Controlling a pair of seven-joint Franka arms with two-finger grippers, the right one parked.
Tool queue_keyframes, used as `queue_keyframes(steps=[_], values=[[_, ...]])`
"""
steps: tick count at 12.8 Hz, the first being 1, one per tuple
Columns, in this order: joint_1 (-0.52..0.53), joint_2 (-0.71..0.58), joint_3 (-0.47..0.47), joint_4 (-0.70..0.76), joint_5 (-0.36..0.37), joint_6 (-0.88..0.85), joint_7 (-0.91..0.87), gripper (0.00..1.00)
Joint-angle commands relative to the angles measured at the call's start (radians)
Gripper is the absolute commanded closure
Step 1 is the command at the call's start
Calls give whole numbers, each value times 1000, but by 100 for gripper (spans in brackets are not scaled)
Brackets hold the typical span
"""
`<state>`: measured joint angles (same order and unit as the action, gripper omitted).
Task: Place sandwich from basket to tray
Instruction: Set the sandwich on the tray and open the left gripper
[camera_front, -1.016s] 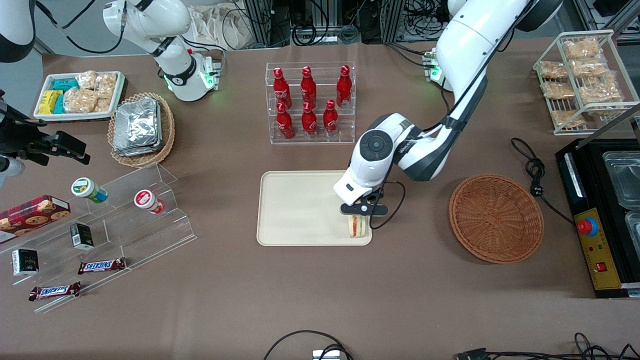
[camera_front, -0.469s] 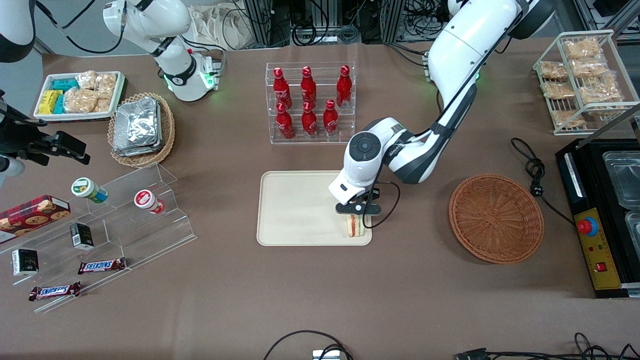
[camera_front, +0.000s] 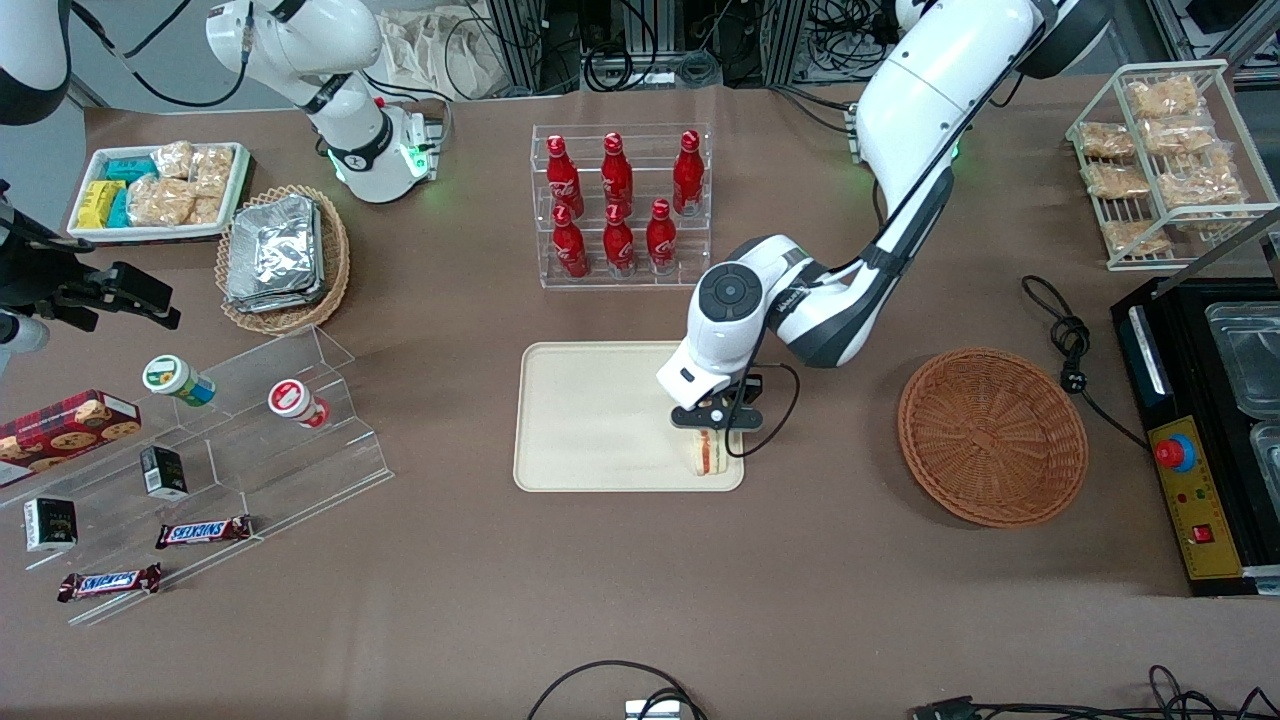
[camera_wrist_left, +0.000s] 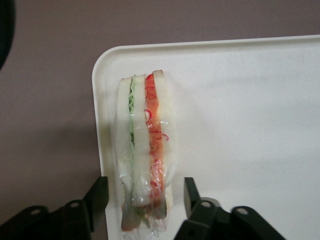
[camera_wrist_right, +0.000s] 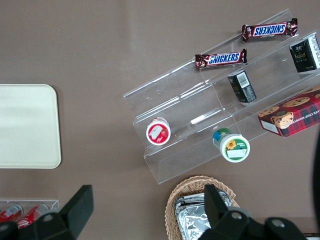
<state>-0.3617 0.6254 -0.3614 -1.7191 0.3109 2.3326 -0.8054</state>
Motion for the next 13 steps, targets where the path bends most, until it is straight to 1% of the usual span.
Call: queue_keyframes(steps=[1, 6, 9, 10, 12, 13], values=[[-5, -4, 1, 1, 13, 11, -24, 0], [-5, -13, 6, 1, 10, 11, -23, 0], [4, -64, 9, 6, 5, 11, -15, 0], [13, -94, 13, 6, -13, 10, -14, 0], [39, -172, 45, 3, -158, -2, 30, 0], [71, -212, 50, -2, -200, -16, 98, 0]])
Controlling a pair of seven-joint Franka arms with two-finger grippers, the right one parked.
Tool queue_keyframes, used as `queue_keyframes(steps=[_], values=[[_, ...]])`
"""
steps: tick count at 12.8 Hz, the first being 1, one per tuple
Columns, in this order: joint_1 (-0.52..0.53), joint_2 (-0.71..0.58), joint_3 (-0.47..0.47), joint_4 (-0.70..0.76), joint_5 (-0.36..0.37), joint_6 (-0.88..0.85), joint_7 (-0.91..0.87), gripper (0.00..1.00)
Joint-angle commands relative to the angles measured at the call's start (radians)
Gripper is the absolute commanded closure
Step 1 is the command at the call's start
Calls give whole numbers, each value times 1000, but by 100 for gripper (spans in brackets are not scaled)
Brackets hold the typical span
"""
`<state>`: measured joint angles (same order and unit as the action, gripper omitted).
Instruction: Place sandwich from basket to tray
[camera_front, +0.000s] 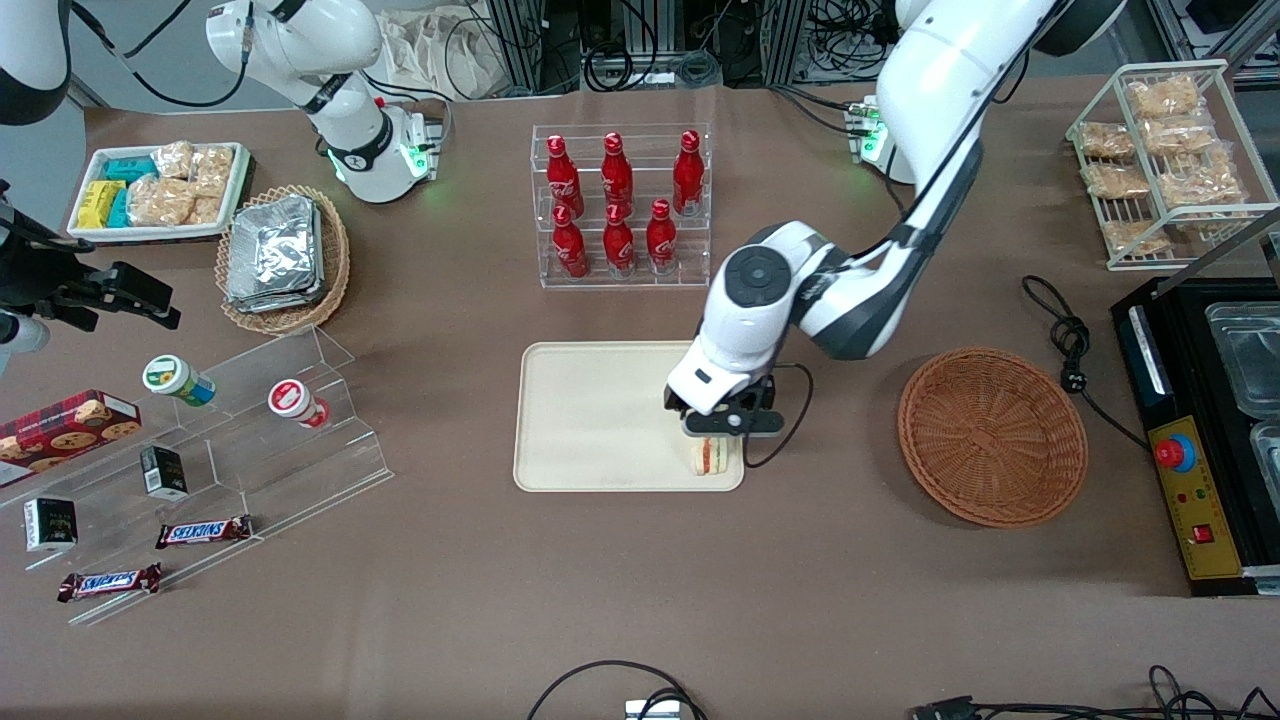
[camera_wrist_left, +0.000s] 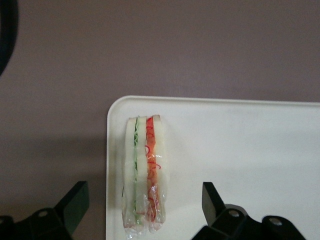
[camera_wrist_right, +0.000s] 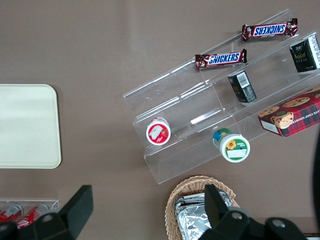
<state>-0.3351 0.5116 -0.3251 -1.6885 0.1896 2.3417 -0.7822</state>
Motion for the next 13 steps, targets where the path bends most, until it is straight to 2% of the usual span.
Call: queue_keyframes(steps=[1, 3, 5, 7, 13], values=[[77, -132, 21, -30, -85, -76, 140, 0], [120, -200, 76, -30, -131, -151, 228, 0], [230, -275, 80, -27, -203, -252, 352, 0], [290, -346, 93, -23, -194, -385, 467, 0], [433, -517, 106, -25, -188, -666, 557, 0]])
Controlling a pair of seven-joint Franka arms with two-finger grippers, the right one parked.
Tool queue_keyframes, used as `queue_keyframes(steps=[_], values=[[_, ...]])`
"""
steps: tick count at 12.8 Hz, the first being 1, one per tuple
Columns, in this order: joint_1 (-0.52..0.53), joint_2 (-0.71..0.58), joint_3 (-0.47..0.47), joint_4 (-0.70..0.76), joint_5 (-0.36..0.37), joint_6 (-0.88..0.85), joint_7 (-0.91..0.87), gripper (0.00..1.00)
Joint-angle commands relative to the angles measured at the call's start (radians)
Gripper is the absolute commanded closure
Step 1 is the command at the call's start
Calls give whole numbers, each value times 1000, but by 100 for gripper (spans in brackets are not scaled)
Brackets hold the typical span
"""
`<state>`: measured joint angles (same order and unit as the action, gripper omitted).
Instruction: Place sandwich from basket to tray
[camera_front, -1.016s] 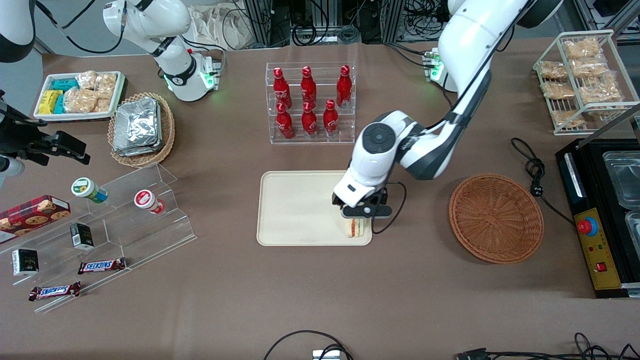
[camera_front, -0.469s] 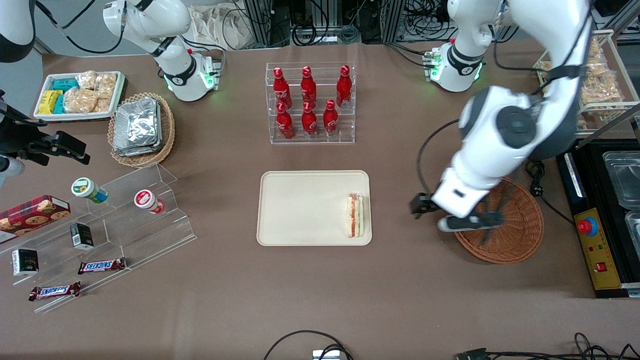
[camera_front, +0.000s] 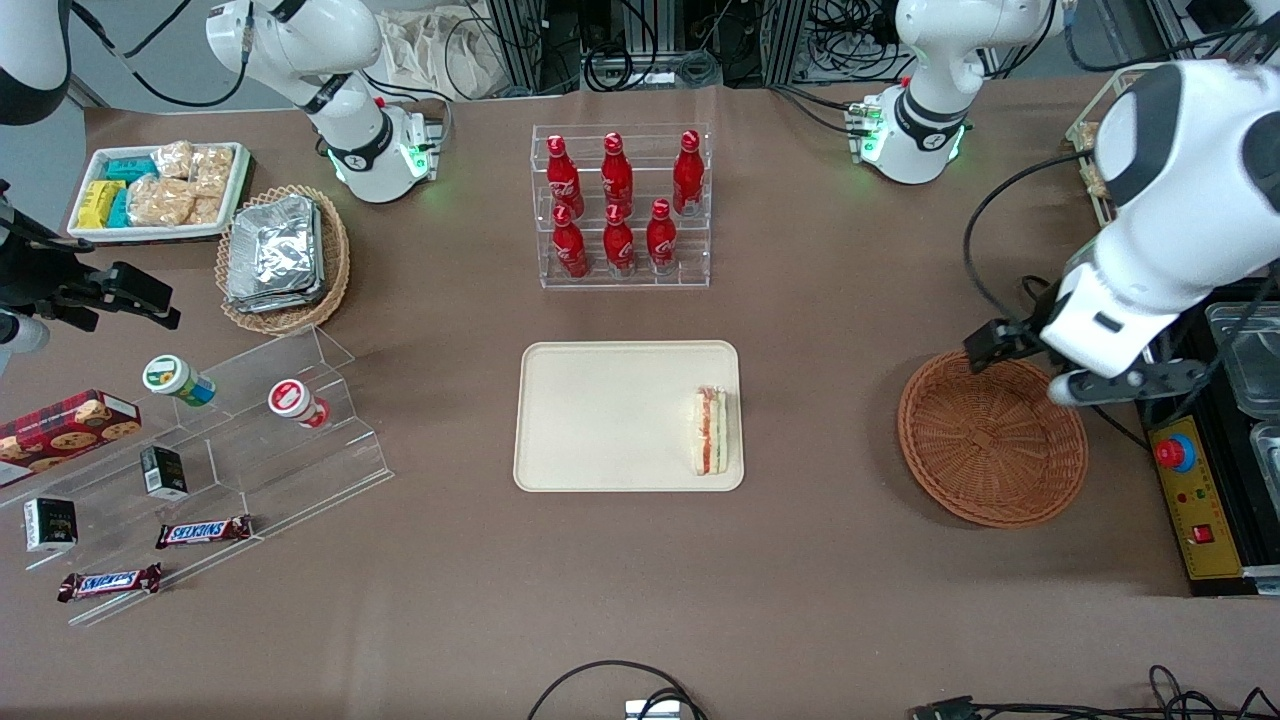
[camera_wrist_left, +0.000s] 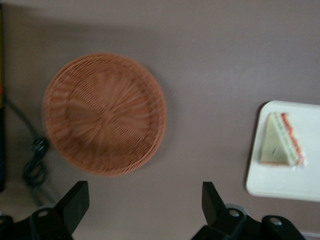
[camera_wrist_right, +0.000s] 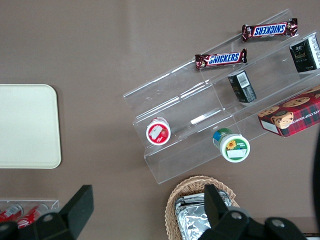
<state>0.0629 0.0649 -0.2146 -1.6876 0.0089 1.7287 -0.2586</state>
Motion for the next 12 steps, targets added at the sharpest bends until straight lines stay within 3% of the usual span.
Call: queue_keyframes(steps=[1, 12], values=[[44, -98, -5, -29, -7, -90, 53, 0], [51, -149, -3, -26, -12, -113, 99, 0]])
